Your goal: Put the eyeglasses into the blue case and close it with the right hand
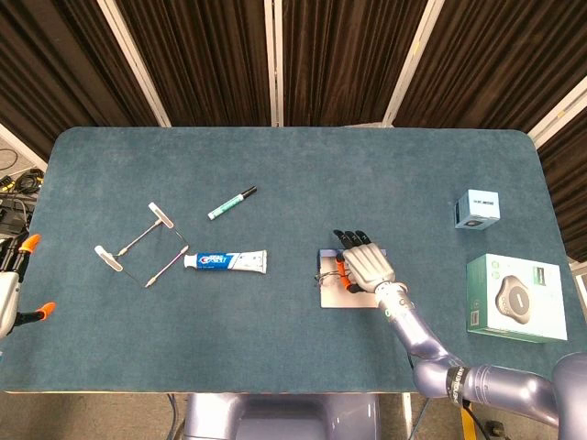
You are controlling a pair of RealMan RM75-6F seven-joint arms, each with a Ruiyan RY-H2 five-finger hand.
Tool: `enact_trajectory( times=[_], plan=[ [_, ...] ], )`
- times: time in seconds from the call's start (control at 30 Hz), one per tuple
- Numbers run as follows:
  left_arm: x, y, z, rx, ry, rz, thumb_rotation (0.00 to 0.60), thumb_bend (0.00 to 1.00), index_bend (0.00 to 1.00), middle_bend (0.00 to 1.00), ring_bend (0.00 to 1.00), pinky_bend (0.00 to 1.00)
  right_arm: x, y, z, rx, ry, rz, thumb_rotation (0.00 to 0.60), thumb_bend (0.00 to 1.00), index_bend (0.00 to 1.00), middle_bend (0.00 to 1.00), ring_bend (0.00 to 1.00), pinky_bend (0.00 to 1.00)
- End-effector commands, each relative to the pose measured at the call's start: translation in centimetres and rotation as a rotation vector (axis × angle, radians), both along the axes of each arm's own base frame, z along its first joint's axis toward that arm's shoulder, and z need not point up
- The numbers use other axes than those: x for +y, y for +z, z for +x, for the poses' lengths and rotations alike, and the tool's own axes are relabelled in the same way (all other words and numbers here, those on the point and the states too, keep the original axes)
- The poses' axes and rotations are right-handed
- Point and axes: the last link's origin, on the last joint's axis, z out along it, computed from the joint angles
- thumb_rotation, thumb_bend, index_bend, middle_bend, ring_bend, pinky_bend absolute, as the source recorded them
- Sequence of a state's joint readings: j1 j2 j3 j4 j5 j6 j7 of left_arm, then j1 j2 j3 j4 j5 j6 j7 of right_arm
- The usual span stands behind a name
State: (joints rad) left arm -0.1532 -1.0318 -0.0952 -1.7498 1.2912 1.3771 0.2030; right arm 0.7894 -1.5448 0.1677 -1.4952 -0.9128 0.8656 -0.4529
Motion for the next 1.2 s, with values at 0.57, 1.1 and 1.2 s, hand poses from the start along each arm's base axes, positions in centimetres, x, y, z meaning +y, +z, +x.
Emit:
enact_trajectory(
  times=[0.57,1.1,1.2],
  plan=[
    [0.0,0.0,-0.1,-0.007,0.005,-0.009,0.600,0.00,0.00,0.00,0.00,0.00,-1.6,-0.6,-0.2,0.068,0.019,-0.079,0.600,0.32,0.43,0.00,0.00,0.00],
    [0.0,-0.1,0.1,-0.008,0.000,-0.016,0.600,0.00,0.00,0.00,0.00,0.00,-0.7,0.4,0.4,0.027,0.053,-0.086,0.600,0.15,0.10,0.00,0.00,0.00],
    [0.0,-0.1,0.0,-0.008,0.002,-0.016,0.600,0.00,0.00,0.00,0.00,0.00,-0.4,0.5,0.9,0.003,0.065,-0.083,0.600,0.15,0.10,0.00,0.00,0.00]
  ],
)
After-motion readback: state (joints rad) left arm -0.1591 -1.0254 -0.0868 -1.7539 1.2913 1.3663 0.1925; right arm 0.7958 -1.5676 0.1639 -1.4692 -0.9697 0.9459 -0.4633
